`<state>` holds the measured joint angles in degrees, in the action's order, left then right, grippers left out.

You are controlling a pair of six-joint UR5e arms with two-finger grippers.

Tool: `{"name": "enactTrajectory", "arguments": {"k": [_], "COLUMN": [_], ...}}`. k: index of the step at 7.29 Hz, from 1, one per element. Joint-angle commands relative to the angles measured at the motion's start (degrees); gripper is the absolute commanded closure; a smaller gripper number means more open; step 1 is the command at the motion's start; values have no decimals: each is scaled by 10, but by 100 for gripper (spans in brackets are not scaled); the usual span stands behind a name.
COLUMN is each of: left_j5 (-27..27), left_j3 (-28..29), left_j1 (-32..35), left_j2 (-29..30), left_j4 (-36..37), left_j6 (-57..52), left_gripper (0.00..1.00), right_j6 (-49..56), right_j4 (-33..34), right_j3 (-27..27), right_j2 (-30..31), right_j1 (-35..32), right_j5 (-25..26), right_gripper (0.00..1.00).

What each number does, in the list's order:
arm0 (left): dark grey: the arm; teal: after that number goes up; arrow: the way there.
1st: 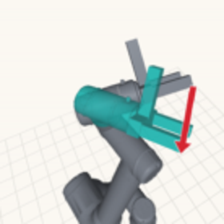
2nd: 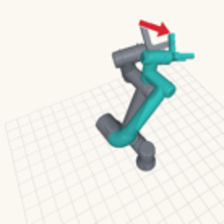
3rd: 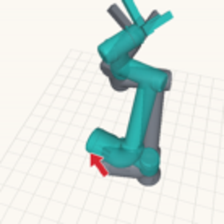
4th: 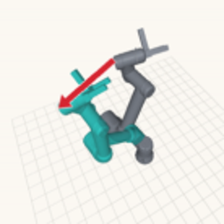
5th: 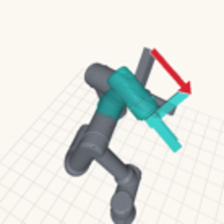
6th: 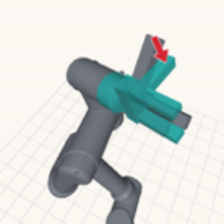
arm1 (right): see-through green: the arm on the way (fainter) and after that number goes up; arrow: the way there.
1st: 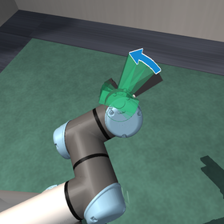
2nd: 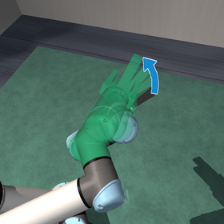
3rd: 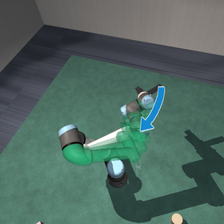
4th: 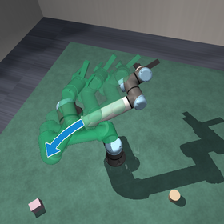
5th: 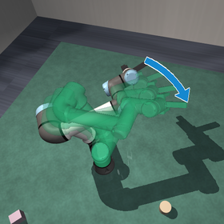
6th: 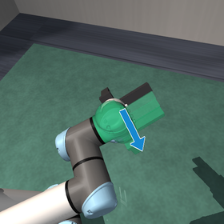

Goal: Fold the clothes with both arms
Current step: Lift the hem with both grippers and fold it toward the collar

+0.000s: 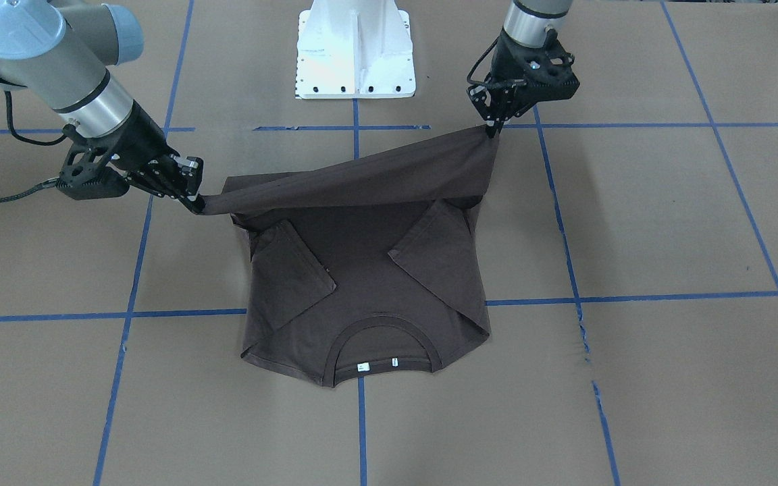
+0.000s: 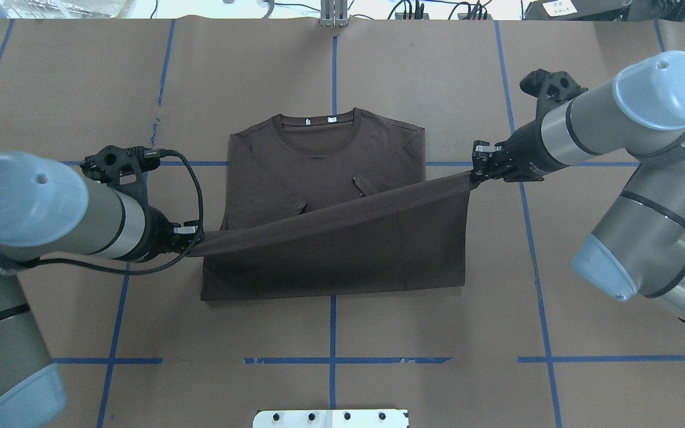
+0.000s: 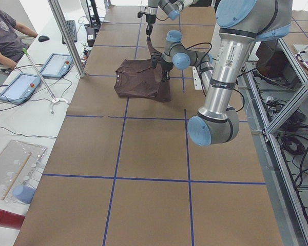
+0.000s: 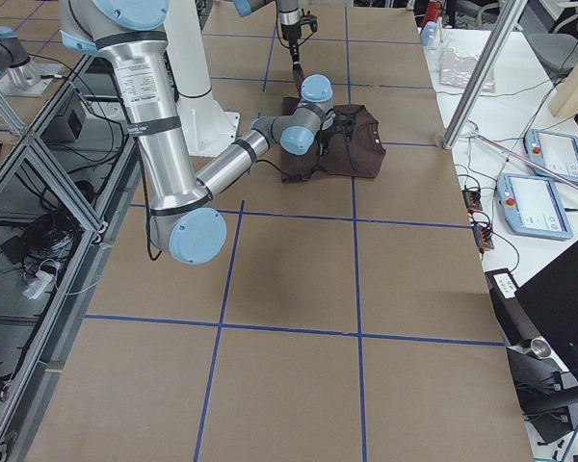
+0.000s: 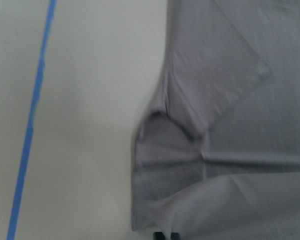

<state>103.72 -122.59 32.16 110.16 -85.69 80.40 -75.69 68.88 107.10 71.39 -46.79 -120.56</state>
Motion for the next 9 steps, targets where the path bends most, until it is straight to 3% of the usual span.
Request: {"name": "enactTrajectory", "arguments": {"k": [1, 2, 4, 5, 9], "left_j5": [1, 1, 0, 1, 0], "left_j3": [135, 197, 293, 317, 337], "left_j1": [67, 103, 142, 142, 141], "left_j2": [48, 53, 81, 94, 105], "left_j4": [-86, -154, -221, -250, -255], "left_j6": [-2, -5, -57, -53, -54], "left_gripper": [100, 100, 100, 100, 100], "right_j6": [5, 6, 6, 5, 8], "right_j4": [0, -2, -2, -2, -5], "right_j3": [-72, -95, -166, -182, -305], "right_j2": [-63, -72, -127, -149, -222], "right_j1": [-16, -24, -37, -40, -51], "right_j5": [1, 2, 2, 3, 8], "right_gripper": [100, 100, 100, 100, 100]}}
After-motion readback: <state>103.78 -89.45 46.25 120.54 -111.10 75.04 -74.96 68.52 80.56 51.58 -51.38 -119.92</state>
